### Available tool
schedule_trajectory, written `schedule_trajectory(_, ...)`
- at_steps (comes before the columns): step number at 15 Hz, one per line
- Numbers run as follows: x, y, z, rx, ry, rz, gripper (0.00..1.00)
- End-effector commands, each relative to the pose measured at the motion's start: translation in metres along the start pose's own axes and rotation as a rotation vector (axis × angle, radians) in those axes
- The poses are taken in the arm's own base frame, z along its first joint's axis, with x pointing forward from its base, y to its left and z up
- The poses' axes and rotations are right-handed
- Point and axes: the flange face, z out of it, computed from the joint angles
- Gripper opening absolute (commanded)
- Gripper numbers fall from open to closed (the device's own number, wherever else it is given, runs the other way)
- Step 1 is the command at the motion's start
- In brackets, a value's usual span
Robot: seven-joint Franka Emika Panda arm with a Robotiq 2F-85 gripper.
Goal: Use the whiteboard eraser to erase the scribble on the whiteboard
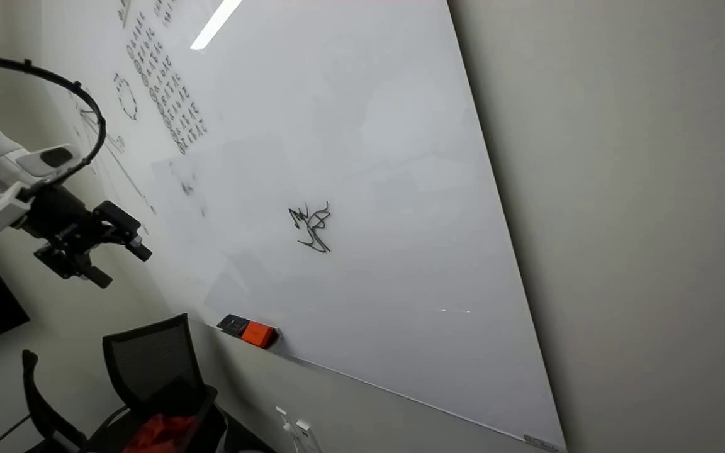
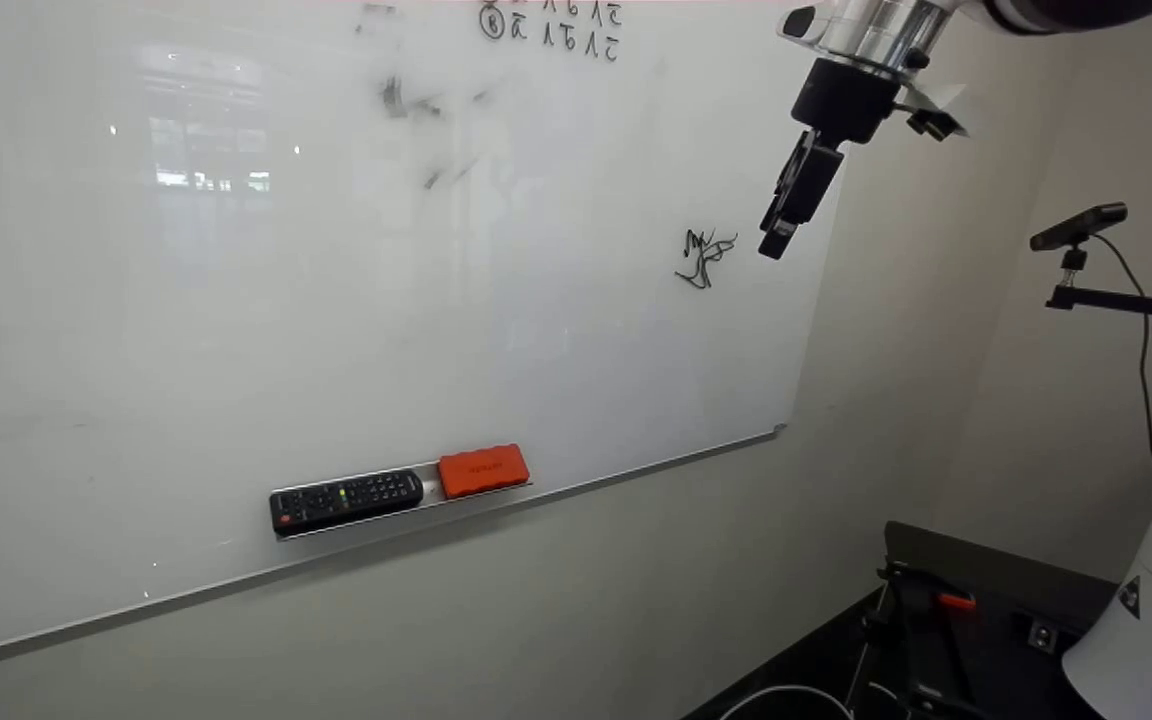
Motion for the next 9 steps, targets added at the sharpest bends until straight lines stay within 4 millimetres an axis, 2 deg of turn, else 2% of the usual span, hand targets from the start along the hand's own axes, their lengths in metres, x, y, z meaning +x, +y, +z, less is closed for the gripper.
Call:
schedule_trajectory(1,0.001,0.001,0.001,-0.004,-0.002,-0.001,1.0)
schedule_trajectory(3,0.001,0.001,0.0,-0.006,-0.001,-0.002,1.0)
schedule_trajectory(5,0.004,-0.011,0.017,-0.082,0.042,-0.142,1.0)
schedule_trajectory(9,0.017,-0.024,0.081,-0.168,0.053,-0.354,1.0)
